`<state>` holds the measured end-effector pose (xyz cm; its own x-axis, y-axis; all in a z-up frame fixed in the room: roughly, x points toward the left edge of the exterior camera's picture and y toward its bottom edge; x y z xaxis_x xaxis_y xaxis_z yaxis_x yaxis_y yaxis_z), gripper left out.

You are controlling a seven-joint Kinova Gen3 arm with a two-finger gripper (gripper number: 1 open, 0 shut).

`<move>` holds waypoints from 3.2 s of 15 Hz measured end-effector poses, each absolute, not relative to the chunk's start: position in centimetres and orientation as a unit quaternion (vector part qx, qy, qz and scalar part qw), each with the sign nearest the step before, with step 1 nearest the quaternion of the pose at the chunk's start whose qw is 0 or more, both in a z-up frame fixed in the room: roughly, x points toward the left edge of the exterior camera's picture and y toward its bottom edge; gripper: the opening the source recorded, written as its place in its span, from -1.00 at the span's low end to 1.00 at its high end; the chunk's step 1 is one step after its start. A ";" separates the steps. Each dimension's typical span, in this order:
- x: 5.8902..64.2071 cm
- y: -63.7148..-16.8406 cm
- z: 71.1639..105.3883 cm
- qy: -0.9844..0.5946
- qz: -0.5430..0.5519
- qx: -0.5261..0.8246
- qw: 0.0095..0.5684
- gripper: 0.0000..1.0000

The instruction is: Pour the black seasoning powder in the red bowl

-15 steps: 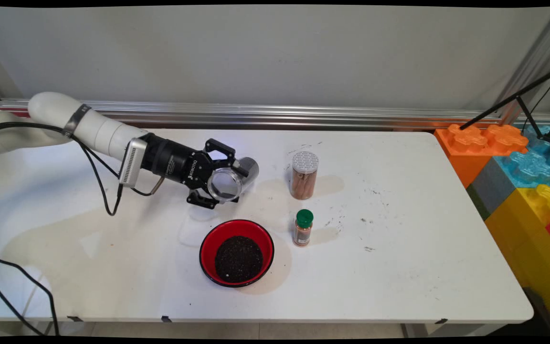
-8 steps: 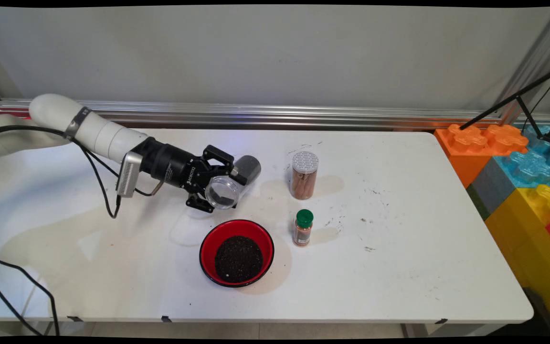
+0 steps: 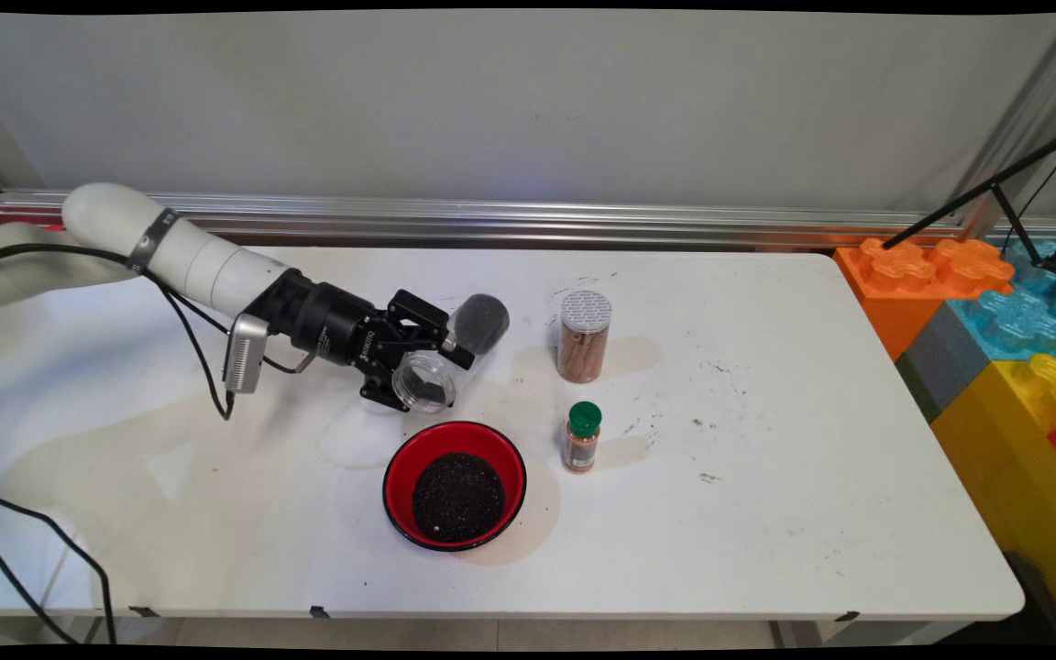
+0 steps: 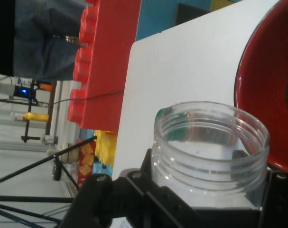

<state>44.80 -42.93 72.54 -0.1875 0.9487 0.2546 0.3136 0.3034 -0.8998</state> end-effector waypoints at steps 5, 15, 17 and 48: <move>44.3 -43.1 72.4 -0.651 0.383 -0.503 0.420 -1.00; 43.5 -43.3 72.2 -0.592 0.411 -0.569 0.395 -1.00; 43.3 -43.3 72.2 -0.578 0.417 -0.583 0.390 -1.00; 40.7 -44.9 73.3 -0.446 0.457 -0.685 0.350 -1.00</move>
